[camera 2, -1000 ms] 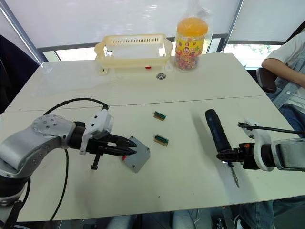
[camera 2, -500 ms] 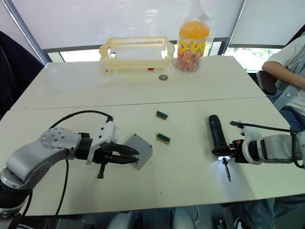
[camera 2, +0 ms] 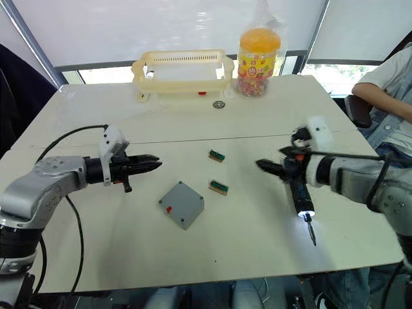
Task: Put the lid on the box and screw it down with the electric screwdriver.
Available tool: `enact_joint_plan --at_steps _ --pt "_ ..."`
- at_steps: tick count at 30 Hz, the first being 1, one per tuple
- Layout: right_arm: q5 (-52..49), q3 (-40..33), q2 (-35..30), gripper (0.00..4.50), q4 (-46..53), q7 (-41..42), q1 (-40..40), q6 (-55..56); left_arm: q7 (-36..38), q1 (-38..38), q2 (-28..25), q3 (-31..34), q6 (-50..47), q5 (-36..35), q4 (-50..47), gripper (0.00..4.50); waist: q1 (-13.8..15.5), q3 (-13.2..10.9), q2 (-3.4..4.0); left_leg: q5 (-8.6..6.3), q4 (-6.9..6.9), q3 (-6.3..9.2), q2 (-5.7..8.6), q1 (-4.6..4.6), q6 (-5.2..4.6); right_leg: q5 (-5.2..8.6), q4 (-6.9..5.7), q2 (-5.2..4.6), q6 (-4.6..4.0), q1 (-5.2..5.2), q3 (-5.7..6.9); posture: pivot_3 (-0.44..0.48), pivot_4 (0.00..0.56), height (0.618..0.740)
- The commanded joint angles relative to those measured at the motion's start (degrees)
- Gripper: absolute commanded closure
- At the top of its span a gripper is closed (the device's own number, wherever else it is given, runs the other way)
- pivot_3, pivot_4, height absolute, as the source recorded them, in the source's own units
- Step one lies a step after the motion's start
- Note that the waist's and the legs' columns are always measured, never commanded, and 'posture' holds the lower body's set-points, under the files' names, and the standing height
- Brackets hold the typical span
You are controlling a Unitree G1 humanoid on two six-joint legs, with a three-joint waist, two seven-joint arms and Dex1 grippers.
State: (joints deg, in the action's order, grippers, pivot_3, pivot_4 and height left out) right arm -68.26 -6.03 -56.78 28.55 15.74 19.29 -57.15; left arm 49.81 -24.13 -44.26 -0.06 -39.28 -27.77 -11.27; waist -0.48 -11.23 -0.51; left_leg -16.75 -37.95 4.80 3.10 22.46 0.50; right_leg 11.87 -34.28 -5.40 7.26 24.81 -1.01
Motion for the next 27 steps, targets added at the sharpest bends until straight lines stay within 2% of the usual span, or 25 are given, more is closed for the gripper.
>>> enact_joint_plan --at_steps 1,7,17,27 --pt "3.33 2.99 2.98 0.03 6.49 0.90 -3.35 1.14 0.26 0.90 0.69 -0.45 2.57 1.89 1.17 3.74 0.44 -0.01 0.01 0.01 -0.01 -0.01 0.06 0.10 0.02 0.00 -0.01 -0.08 0.00 0.10 0.00 0.000 0.150 0.740" --pt "18.75 10.21 10.03 0.03 3.91 0.20 -4.03 7.03 0.82 6.94 0.09 -1.70 0.55 1.70 -4.79 3.74 1.00 0.01 -0.04 0.02 -0.22 -0.22 0.20 0.04 0.04 -0.08 0.18 -0.25 -0.09 -0.05 -0.18 0.000 0.150 0.740" --pt "35.92 15.49 18.64 0.03 -0.94 3.38 1.44 16.03 -4.30 19.13 0.06 3.44 -7.83 -3.19 -18.55 3.74 0.71 0.02 -0.01 0.12 -0.16 -0.14 0.08 -0.03 0.21 -0.15 -0.06 -0.12 -0.15 0.04 -0.11 0.000 0.150 0.740" --pt "49.61 23.51 20.95 0.03 -4.96 9.73 2.44 22.64 -8.71 19.43 3.54 1.44 -8.33 -3.34 -18.82 3.74 0.95 0.03 -0.01 0.16 -0.17 -0.14 0.12 -0.06 0.26 -0.16 -0.08 -0.12 -0.17 0.00 -0.11 0.000 0.150 0.740"
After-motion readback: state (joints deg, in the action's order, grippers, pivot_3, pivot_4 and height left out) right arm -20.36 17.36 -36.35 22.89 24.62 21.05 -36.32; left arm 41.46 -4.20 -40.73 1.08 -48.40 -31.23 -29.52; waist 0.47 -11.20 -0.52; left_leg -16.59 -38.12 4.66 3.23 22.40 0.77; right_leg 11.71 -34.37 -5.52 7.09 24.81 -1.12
